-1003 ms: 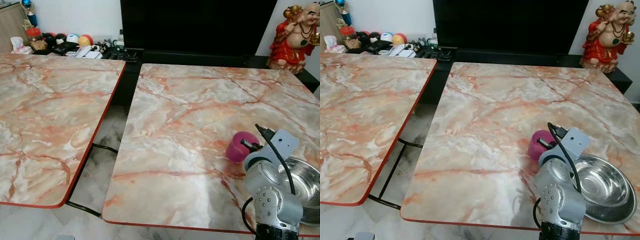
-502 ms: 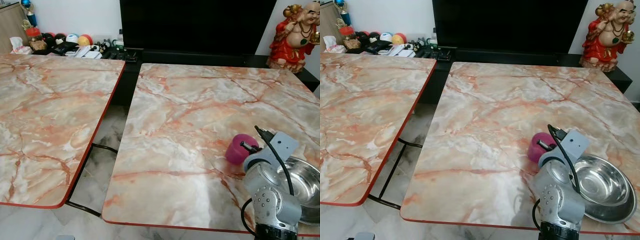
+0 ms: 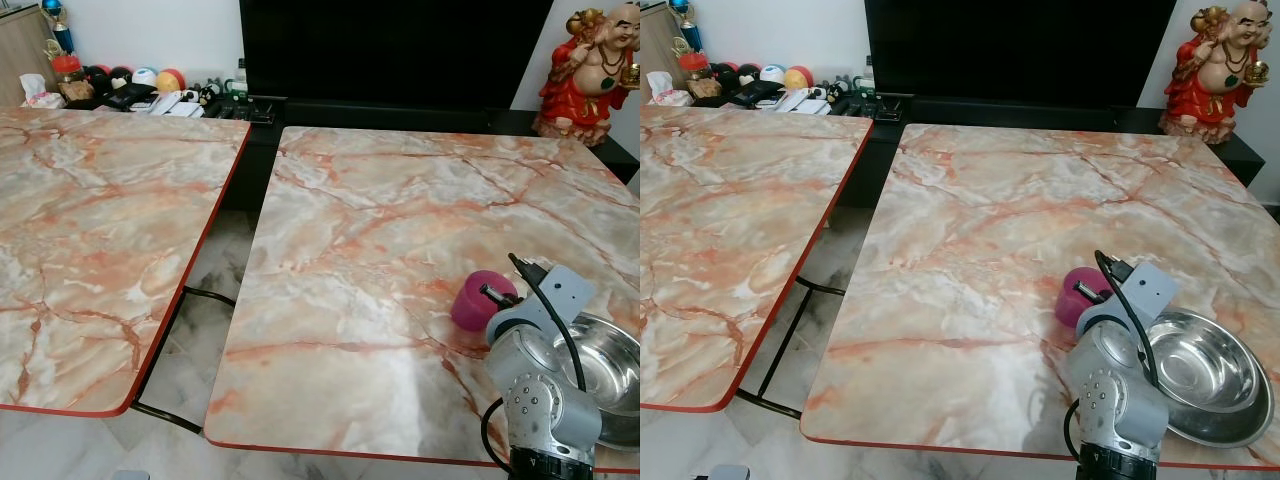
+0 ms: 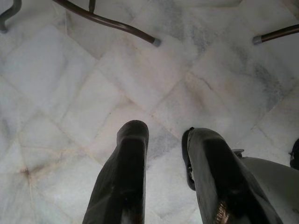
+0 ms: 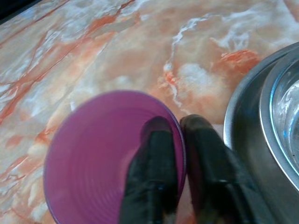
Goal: Setting the table
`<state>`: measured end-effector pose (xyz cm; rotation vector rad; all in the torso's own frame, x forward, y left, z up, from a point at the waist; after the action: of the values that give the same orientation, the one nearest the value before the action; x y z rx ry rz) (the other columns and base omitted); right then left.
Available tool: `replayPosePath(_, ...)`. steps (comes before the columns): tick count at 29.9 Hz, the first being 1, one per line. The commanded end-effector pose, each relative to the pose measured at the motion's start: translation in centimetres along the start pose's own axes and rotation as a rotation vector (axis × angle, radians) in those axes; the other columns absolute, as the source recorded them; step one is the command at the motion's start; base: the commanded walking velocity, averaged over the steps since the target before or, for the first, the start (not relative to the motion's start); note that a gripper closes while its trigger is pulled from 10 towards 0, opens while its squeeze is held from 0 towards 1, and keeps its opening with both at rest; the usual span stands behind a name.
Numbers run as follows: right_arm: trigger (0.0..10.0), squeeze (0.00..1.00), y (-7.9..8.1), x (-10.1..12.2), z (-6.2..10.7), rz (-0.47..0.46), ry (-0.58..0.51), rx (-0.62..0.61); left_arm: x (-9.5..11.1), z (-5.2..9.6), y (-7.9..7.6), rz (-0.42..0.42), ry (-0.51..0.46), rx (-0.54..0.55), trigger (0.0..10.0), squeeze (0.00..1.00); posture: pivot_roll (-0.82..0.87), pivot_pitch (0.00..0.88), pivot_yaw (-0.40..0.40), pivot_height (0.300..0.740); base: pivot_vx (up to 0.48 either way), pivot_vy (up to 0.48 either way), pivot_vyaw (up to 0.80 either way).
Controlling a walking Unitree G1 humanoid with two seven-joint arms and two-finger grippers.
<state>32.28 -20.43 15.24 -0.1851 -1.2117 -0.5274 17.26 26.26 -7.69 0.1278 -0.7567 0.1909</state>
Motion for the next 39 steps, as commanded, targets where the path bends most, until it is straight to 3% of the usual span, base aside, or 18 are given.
replayPosePath(1,10.0,0.50,-0.1,0.3,0.0,-0.013,-0.007,-0.012,-1.0,0.2,0.1,-0.003,0.039,0.002,10.0,0.00,-0.04,0.100,-0.016,0.740,0.000,0.000,0.00)
replayPosePath(8,10.0,0.53,0.0,0.4,0.1,-0.014,-0.013,-0.007,-1.0,0.2,0.0,-0.003,0.042,0.000,10.0,0.00,-0.04,0.103,-0.017,0.740,0.000,0.000,0.00)
replayPosePath(11,10.0,0.47,0.1,0.5,0.1,-0.013,-0.014,-0.006,-1.1,0.2,0.0,-0.003,0.043,-0.002,10.0,0.00,-0.04,0.103,-0.017,0.740,0.000,0.000,0.00)
replayPosePath(12,10.0,0.40,0.1,0.5,0.1,-0.012,-0.015,-0.006,-1.1,0.2,0.0,-0.003,0.043,-0.002,10.0,0.00,-0.04,0.103,-0.017,0.740,0.000,0.000,0.00)
replayPosePath(13,10.0,0.13,0.2,0.6,0.1,-0.011,-0.019,-0.004,-1.1,0.2,0.0,-0.003,0.043,-0.001,10.0,0.00,-0.04,0.103,-0.017,0.740,0.000,0.000,0.00)
replayPosePath(14,10.0,0.00,0.3,0.7,0.1,-0.013,-0.028,0.003,-1.1,0.2,0.0,-0.003,0.043,0.000,10.0,0.00,-0.04,0.103,-0.017,0.740,0.000,0.000,0.00)
replayPosePath(26,10.0,0.00,0.6,1.2,0.2,-0.016,-0.058,0.009,-1.1,0.2,-0.1,-0.007,0.045,-0.001,10.0,0.00,-0.04,0.103,-0.017,0.740,0.000,0.000,0.00)
replayPosePath(39,10.0,0.00,0.6,0.0,-0.1,-0.078,0.009,0.012,-1.2,0.3,-0.2,-0.021,0.049,-0.009,10.0,0.00,-0.04,0.106,-0.016,0.740,0.000,0.000,0.00)
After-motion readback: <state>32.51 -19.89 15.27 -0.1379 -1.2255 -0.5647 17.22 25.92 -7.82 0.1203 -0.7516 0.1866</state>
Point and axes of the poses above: a point about 5 cm out from each wrist's last joint towards the gripper, its own z axis pointing back from the gripper into the wrist, its own x axis along the axis of the wrist's last joint, y = z × x, the point moved 1 cm from there along -z, pointing out of the wrist towards the gripper, and after that the axes turned 10 degrees about z, right-handed, at the moved point
